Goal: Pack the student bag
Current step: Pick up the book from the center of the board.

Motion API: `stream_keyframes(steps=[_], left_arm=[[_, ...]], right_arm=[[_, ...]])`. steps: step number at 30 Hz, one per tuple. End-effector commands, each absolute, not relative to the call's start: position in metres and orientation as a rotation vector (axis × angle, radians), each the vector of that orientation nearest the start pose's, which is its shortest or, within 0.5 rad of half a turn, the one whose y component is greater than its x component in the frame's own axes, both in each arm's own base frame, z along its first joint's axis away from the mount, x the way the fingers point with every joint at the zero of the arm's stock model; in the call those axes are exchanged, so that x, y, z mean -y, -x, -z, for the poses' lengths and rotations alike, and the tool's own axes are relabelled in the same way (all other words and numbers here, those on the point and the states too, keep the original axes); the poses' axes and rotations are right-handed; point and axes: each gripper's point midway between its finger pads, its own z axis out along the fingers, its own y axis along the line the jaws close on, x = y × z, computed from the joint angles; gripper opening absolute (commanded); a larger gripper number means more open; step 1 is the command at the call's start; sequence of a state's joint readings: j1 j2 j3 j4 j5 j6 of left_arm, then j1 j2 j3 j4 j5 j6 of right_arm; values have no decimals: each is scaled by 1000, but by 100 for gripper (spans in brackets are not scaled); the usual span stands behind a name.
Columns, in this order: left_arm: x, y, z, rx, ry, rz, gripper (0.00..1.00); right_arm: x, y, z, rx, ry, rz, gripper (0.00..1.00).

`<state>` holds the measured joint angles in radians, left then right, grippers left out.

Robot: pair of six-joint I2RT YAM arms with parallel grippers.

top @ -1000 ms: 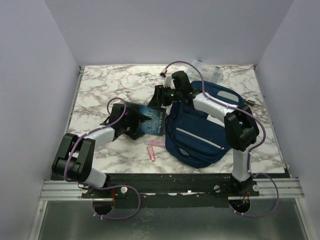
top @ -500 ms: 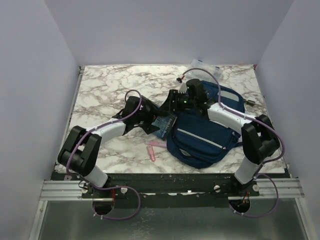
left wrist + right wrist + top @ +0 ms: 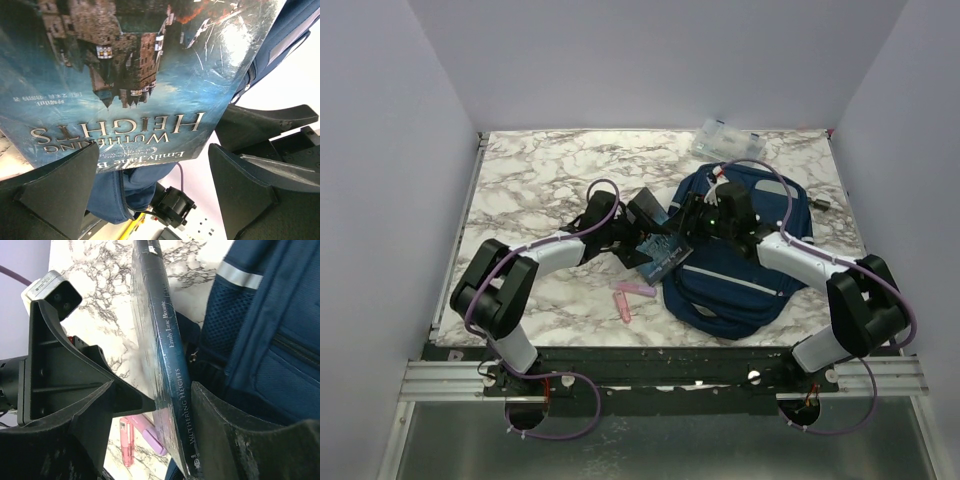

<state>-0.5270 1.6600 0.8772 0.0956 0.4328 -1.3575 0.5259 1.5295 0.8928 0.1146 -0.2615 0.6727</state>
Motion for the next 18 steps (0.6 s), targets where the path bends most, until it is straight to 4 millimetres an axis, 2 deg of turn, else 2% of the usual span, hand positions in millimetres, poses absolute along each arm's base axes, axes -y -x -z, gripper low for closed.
stream_keyframes(steps=[1, 11, 18], left_arm=[[324, -325, -94, -2443, 777, 1369, 93], [322, -319, -68, -2492, 782, 1341, 90], [322, -312, -59, -2511, 773, 1358, 89]], right_arm=[[-286, -275, -96, -2443, 30, -1097, 62], [-271, -260, -69, -2532, 81, -1087, 63], [-246, -254, -51, -2624, 166, -1040, 75]])
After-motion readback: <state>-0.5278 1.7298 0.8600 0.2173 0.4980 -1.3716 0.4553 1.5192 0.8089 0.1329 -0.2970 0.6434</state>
